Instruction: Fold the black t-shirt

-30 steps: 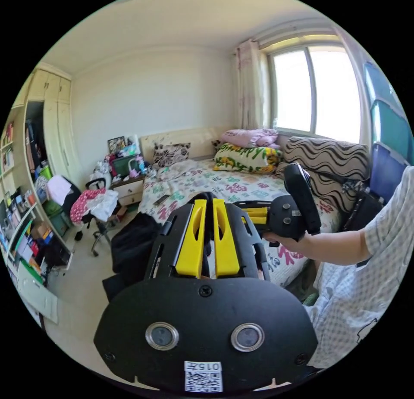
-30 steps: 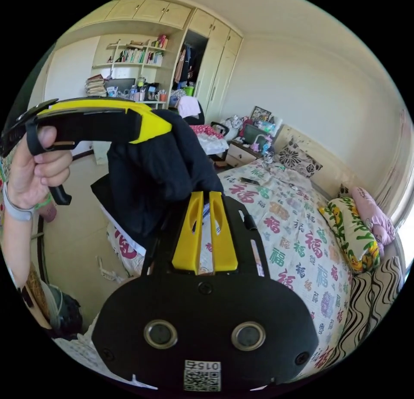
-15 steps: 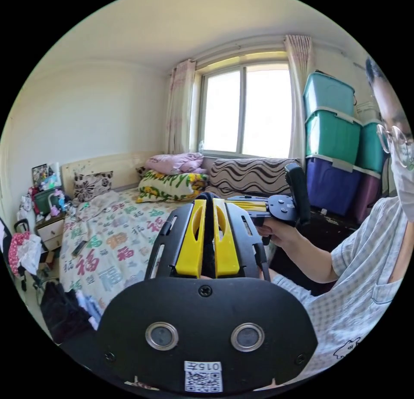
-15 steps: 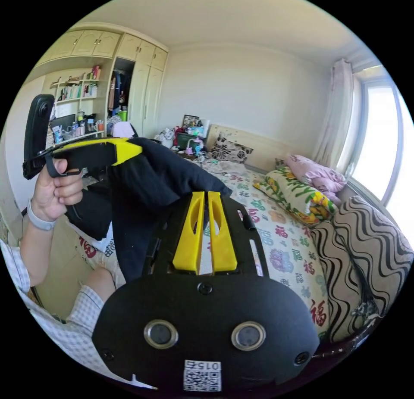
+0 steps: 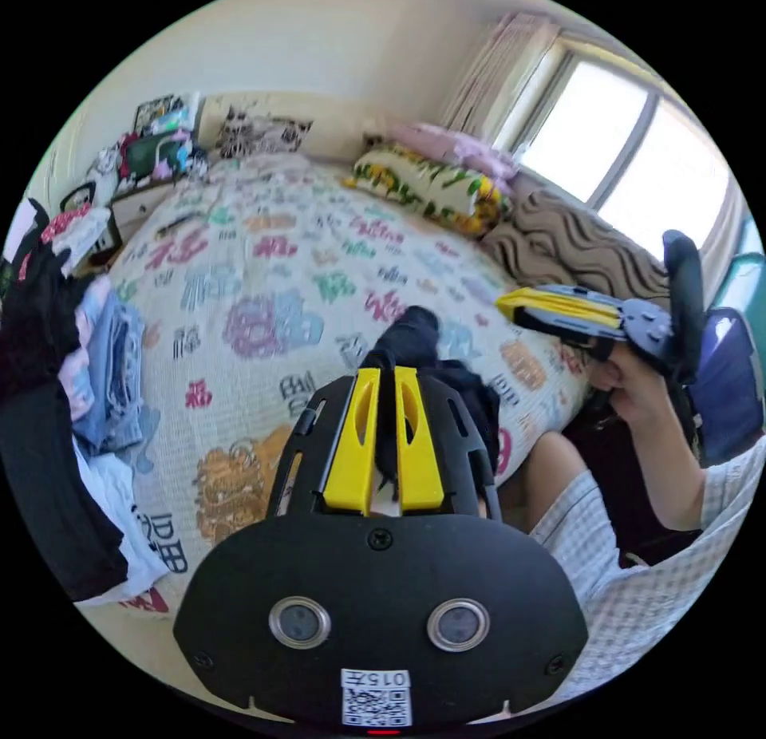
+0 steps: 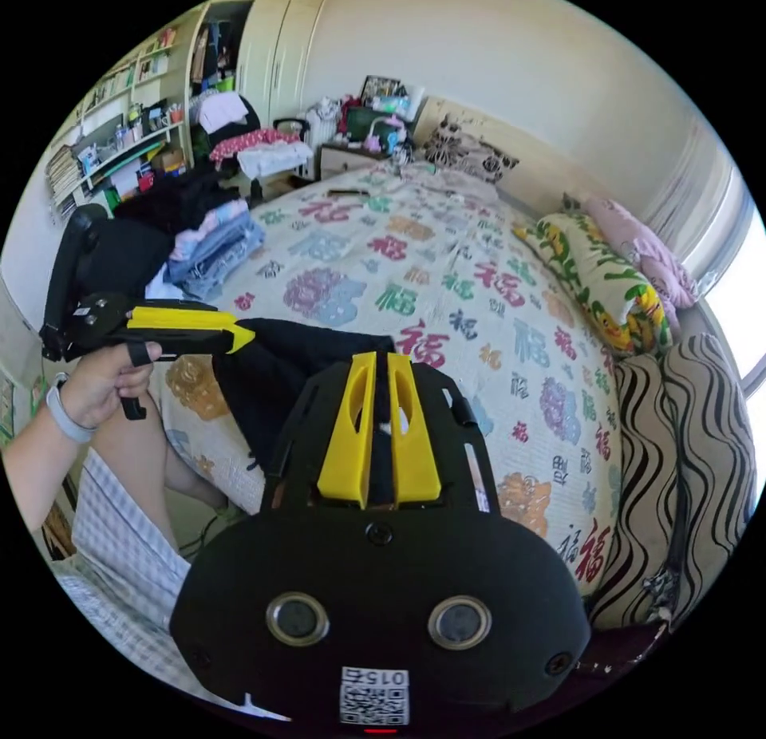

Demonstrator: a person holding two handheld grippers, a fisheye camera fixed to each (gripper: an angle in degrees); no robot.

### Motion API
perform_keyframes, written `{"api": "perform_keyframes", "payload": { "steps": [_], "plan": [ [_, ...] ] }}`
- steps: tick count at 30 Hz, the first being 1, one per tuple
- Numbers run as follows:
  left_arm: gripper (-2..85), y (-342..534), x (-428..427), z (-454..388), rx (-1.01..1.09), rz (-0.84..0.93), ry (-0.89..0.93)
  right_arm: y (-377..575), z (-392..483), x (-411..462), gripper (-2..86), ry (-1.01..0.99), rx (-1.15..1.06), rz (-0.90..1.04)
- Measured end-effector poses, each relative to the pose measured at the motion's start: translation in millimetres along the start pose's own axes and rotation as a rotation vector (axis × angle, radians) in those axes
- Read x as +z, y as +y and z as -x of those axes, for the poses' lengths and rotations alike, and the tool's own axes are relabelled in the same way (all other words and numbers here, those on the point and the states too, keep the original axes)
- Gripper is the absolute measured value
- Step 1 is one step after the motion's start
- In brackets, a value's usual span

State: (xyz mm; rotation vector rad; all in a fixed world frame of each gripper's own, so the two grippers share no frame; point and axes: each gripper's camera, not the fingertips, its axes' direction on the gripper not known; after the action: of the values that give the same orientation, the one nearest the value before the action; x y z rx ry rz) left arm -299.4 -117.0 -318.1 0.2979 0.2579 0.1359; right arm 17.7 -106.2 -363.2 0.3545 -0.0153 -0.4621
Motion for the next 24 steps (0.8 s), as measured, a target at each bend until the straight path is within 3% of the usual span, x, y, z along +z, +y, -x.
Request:
{"api": "perform_keyframes", "payload": {
  "steps": [5, 9, 16, 24],
  "plan": [
    [6.8, -26, 20, -7, 0.087, -0.029, -0.123, 8, -28, 60, 7.2, -0.033, 0.025, 0.158],
    [10.4, -81, 66, -36, 0.296, 0.064, -0.160, 18, -56, 100, 8.2, -0.040, 0.068, 0.255],
    [4.2, -125, 175, -35, 0.323, 0.335, -0.043, 27, -86, 149, 7.3, -0.124, 0.115, 0.331],
    [0.0, -134, 186, -32, 0.314, 0.314, -0.075, 26, -107, 153, -0.4, -0.154, 0.110, 0.273]
  ]
}}
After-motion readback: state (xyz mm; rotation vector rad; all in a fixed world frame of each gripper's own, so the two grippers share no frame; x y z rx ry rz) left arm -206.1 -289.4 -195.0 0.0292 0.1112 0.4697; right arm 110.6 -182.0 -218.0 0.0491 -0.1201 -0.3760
